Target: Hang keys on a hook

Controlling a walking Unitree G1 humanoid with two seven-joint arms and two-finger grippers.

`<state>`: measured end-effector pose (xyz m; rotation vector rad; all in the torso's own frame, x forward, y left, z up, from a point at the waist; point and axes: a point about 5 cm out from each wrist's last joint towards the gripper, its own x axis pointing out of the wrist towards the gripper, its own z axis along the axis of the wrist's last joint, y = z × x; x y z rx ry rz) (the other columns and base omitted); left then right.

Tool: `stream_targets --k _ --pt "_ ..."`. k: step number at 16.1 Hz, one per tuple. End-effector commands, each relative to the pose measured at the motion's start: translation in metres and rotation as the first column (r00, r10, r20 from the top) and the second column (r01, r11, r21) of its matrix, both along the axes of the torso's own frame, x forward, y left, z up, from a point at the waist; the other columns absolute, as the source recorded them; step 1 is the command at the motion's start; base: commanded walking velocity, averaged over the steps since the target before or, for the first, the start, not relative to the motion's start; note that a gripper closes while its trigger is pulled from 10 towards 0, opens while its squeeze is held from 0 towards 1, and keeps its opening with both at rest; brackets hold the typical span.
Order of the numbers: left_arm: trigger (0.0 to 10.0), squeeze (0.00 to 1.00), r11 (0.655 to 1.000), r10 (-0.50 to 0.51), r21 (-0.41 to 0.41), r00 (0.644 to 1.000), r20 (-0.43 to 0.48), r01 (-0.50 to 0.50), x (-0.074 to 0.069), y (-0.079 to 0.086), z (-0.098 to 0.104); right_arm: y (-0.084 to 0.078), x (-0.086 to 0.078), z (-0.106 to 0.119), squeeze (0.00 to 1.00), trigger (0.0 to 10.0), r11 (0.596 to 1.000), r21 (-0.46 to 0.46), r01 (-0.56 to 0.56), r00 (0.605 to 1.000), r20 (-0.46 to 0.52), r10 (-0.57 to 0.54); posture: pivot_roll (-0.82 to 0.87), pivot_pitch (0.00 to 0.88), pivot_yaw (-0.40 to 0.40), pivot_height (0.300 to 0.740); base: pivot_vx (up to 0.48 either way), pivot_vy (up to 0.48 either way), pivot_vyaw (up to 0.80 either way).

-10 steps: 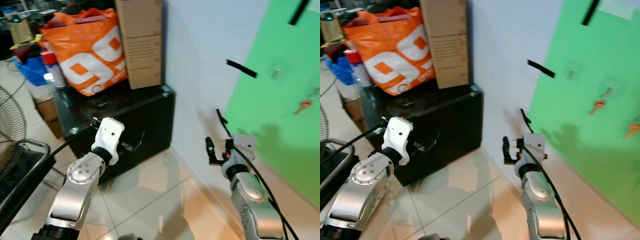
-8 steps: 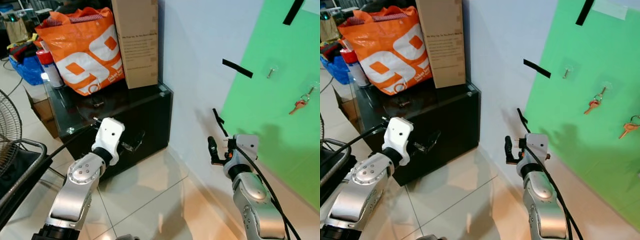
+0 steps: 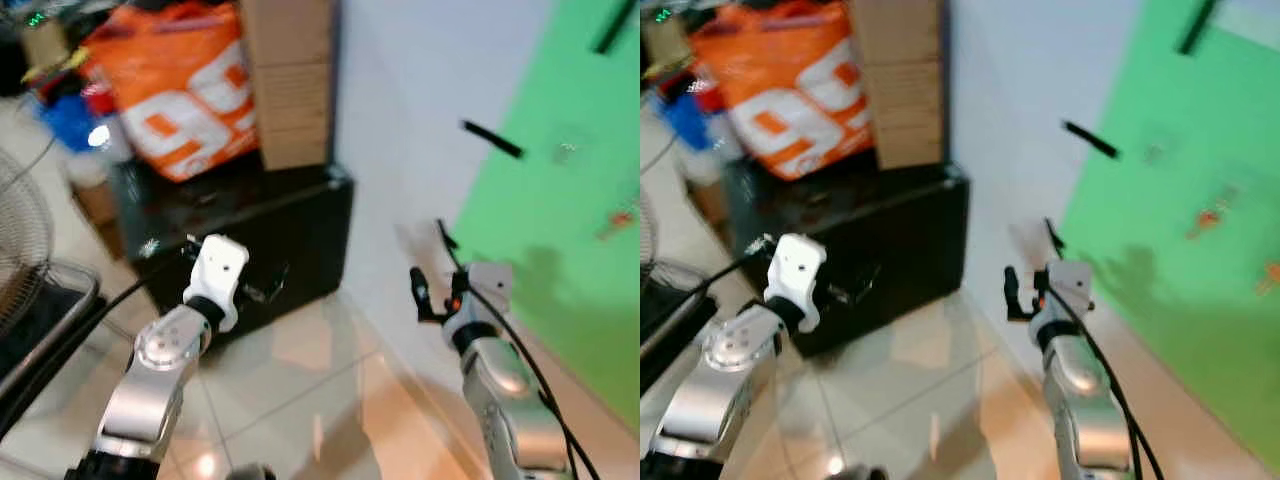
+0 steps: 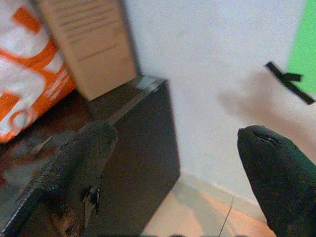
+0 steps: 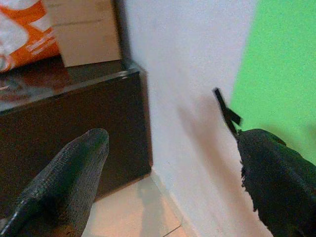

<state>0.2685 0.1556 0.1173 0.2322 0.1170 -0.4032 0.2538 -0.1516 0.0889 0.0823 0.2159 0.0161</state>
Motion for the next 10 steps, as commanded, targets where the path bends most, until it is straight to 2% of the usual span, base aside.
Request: stream_targets --k 1,4,10 --pt "10.0 0.0 1.0 0.012 -0.003 1.0 0.004 -0.012 0.0004 0.0023 0.0017 0.0004 0.0025 0.0026 1.0 10.0 1.0 0.011 0.022 1.0 0.004 -0.022 -0.04 0.0 -0.009 0.74 0.0 0.0 0.0" --pt "10.0 0.0 1.0 0.018 -0.014 1.0 0.003 -0.018 0.0018 0.0026 0.003 -0.0004 0.0042 0.0035 1.0 10.0 1.0 -0.001 0.021 1.0 0.006 -0.02 -0.04 0.0 -0.008 0.74 0.0 0.0 0.0" --pt "10.0 0.0 0.999 0.025 -0.024 1.0 0.005 -0.025 0.0046 0.0037 0.0043 -0.0004 0.007 0.0047 1.0 10.0 1.0 -0.006 0.02 1.0 0.006 -0.02 -0.04 0.0 -0.008 0.74 0.253 0.0 0.0"
